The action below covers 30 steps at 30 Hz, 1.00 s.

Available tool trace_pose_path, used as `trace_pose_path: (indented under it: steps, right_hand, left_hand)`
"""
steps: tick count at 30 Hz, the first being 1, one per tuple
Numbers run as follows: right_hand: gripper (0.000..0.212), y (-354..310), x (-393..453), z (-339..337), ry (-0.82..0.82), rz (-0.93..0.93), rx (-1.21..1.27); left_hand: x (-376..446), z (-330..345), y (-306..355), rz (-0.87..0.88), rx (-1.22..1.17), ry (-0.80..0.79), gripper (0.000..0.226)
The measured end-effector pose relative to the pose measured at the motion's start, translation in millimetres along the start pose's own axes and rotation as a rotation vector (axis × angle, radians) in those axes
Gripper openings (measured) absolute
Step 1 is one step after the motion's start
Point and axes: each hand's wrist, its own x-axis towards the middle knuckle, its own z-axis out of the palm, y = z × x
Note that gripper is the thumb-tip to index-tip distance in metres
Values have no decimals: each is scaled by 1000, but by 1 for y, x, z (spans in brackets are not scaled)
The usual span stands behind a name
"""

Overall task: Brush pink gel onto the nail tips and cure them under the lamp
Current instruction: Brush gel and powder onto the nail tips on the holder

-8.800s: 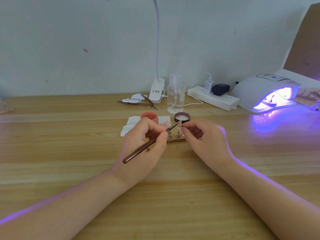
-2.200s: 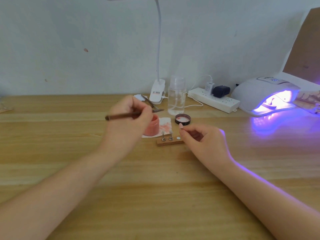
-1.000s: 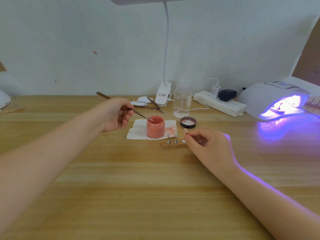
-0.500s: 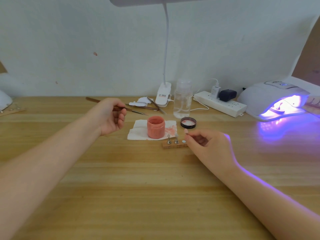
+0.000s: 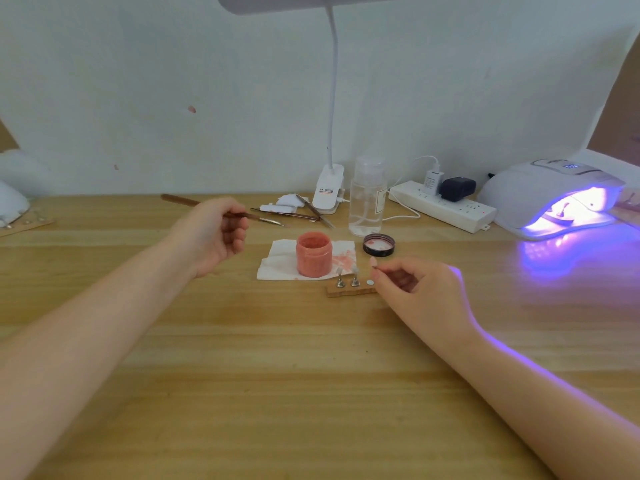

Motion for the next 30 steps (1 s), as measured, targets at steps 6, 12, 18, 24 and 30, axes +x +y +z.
trace_pose_path:
  steps: [6, 12, 18, 24, 30]
  right_hand:
    - [17, -1, -1, 0, 18, 32, 39]
    - [13, -2, 0, -1, 23, 37, 19]
    - [12, -2, 0, -1, 20, 22, 0]
    - [11, -2, 0, 0, 25, 34, -11]
    - [10, -3, 0, -1, 24, 19, -27]
  left_hand:
    - [-51, 39, -16, 653, 329, -83, 19]
    - [-78, 56, -61, 903, 516, -182, 14]
    - [-80, 54, -77, 1165, 658, -150, 2]
    - [-80, 57, -78, 1240, 662, -185, 10]
    - [-79, 56, -79, 1196, 682, -199, 11]
